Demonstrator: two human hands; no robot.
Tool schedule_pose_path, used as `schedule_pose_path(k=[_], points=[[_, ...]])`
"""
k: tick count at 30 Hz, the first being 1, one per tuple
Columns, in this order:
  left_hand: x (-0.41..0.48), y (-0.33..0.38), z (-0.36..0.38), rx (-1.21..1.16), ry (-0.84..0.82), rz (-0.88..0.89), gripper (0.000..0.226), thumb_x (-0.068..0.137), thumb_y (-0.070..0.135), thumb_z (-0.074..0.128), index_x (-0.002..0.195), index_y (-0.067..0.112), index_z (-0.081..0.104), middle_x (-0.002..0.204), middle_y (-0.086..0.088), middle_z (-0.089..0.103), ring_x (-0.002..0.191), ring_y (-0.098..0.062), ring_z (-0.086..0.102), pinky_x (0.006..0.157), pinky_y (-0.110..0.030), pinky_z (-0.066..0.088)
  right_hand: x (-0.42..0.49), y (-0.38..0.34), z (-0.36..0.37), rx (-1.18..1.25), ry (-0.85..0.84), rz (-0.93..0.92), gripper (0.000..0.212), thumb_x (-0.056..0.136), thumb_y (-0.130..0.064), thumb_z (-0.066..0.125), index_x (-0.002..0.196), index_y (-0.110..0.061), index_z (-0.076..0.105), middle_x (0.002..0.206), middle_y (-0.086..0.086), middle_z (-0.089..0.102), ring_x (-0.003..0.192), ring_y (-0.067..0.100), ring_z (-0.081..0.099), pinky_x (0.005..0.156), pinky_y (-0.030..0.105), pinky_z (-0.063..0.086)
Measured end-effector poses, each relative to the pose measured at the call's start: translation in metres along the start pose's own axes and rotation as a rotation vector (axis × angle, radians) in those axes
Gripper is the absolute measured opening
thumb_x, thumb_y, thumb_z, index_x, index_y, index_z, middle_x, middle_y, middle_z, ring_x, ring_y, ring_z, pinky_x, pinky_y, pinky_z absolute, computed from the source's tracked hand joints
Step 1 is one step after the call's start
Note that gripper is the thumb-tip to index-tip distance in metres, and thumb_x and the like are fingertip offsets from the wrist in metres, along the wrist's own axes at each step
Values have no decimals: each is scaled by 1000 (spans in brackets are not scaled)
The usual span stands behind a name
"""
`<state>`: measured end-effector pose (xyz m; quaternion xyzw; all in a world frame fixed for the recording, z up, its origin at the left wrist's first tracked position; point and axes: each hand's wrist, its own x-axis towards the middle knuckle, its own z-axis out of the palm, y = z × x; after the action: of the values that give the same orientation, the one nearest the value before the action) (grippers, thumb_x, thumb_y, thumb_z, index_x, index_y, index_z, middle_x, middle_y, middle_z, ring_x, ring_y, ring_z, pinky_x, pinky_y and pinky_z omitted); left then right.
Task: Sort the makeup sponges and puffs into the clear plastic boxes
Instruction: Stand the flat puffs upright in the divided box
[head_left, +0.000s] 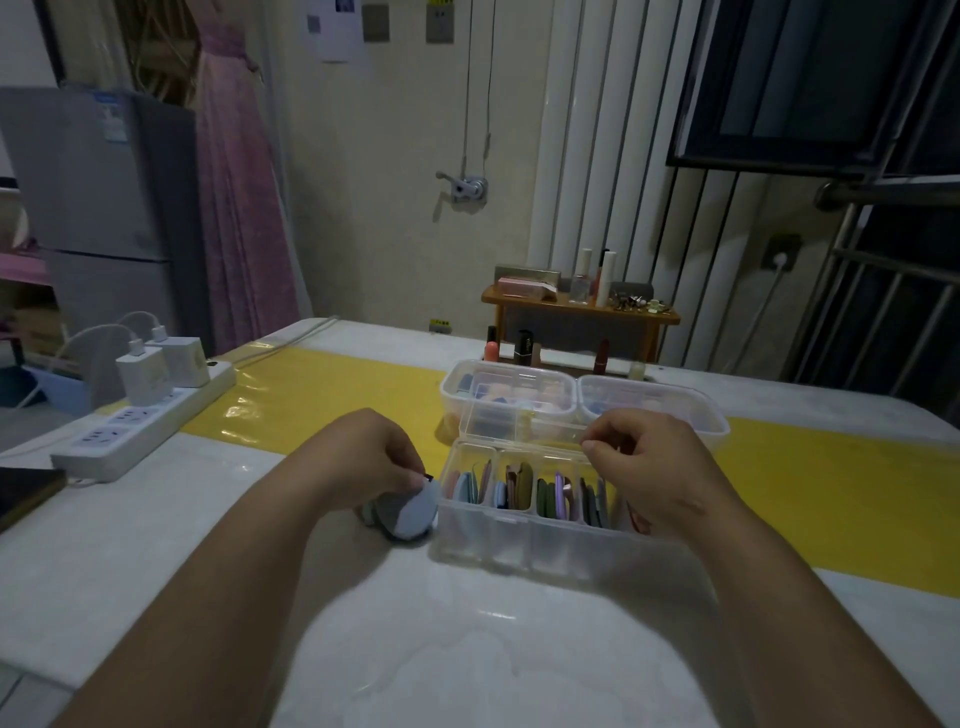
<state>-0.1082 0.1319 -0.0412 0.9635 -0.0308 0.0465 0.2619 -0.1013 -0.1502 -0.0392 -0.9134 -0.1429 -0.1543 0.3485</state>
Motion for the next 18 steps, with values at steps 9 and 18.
schedule_pose_path(k=[9,18], points=[[19,23,-6,-213,401,-27,5,80,27,74,79,24,69,81,3,66,78,-17,60,70,-35,51,1,-1,-1,47,18,21,16,92,-19,60,85,-30,69,81,-12,65,79,8,60,70,27,51],[34,64,19,-514,356,64,7,83,23,74,89,21,71,88,6,68,88,-11,62,69,-26,49,2,1,-4,109,35,37,15,93,-18,61,89,-29,69,84,-11,65,80,7,60,71,27,53]])
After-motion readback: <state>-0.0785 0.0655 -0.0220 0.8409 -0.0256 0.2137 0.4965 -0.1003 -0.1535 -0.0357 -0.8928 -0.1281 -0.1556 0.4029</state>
